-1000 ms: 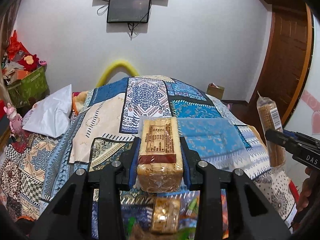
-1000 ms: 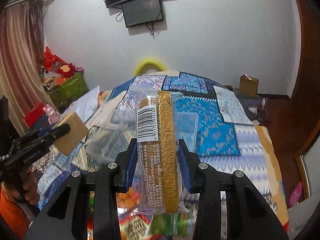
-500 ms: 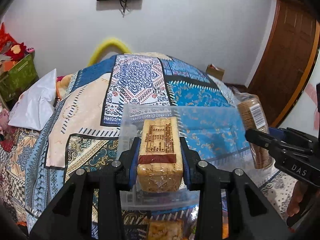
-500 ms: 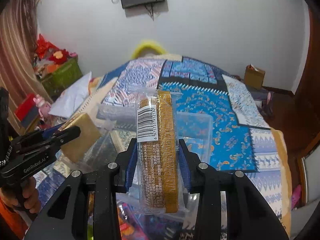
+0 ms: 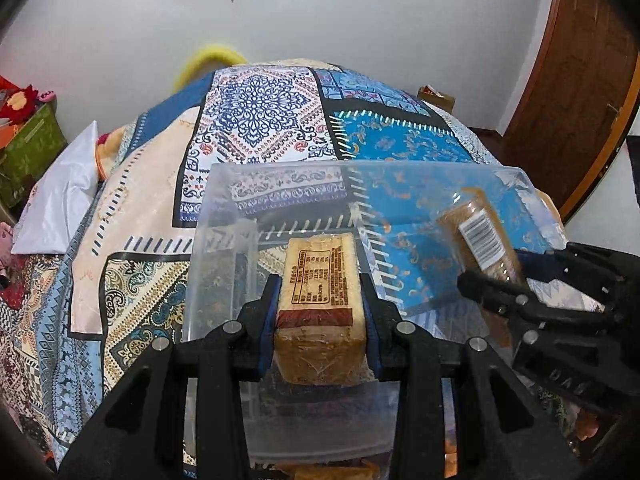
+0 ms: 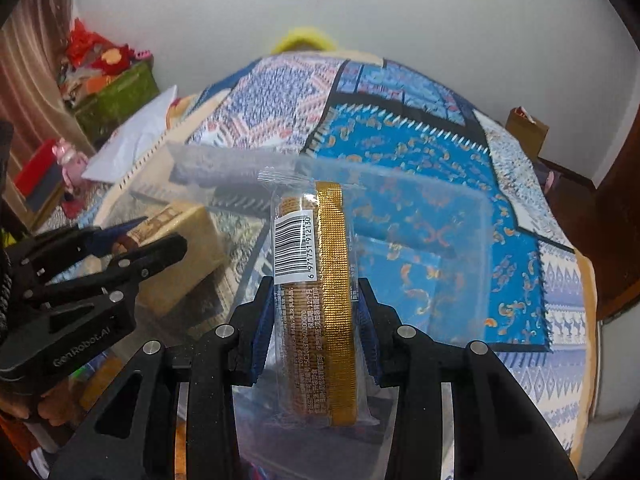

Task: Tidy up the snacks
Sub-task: 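Carry both snacks into the clear box and open both tools to release, then grasp the orange-topped biscuit pack with the left tool while the right tool grasps the purple wafer bar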

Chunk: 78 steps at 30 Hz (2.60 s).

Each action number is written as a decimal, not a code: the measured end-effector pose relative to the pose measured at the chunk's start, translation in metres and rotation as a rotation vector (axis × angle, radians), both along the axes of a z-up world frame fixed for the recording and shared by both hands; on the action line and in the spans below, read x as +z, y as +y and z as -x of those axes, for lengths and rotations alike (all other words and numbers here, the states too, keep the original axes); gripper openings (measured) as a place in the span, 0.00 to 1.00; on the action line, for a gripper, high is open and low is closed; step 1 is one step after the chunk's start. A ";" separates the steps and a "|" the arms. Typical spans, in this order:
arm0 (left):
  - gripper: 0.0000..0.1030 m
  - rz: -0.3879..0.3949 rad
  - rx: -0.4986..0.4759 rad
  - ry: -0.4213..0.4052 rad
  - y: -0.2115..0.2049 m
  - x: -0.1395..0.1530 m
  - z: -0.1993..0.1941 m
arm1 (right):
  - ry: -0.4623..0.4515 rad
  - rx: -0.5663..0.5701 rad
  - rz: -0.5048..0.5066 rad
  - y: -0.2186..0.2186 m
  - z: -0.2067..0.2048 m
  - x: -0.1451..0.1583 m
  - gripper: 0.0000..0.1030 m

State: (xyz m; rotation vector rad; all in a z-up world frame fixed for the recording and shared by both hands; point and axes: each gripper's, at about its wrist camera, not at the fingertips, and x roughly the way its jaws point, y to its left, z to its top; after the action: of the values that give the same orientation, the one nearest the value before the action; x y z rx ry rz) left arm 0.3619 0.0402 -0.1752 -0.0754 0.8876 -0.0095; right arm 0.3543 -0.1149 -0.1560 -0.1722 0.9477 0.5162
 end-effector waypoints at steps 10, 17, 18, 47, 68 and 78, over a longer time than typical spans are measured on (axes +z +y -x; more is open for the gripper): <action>0.50 -0.022 0.046 0.003 0.004 0.006 0.005 | 0.039 0.018 0.014 0.003 0.004 -0.004 0.37; 0.50 0.015 0.054 -0.038 0.010 0.037 0.029 | 0.020 -0.016 -0.044 -0.012 0.016 0.021 0.40; 0.50 0.014 0.053 -0.052 0.010 0.044 0.035 | 0.011 -0.019 -0.053 -0.015 0.020 0.027 0.42; 0.73 0.033 0.050 -0.062 0.023 0.060 0.233 | -0.197 -0.141 -0.068 -0.107 0.181 0.068 0.72; 0.71 0.101 0.022 0.151 0.008 -0.035 0.284 | 0.013 -0.215 -0.001 -0.144 0.217 -0.024 0.72; 0.33 0.153 0.021 0.126 0.016 -0.041 0.287 | 0.038 -0.209 -0.010 -0.144 0.216 -0.034 0.41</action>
State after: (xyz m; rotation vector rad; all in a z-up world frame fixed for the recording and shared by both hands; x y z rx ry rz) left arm 0.0745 0.0558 -0.2166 -0.2304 1.0114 -0.0536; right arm 0.1384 -0.2585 -0.1898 -0.0532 0.9874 0.3326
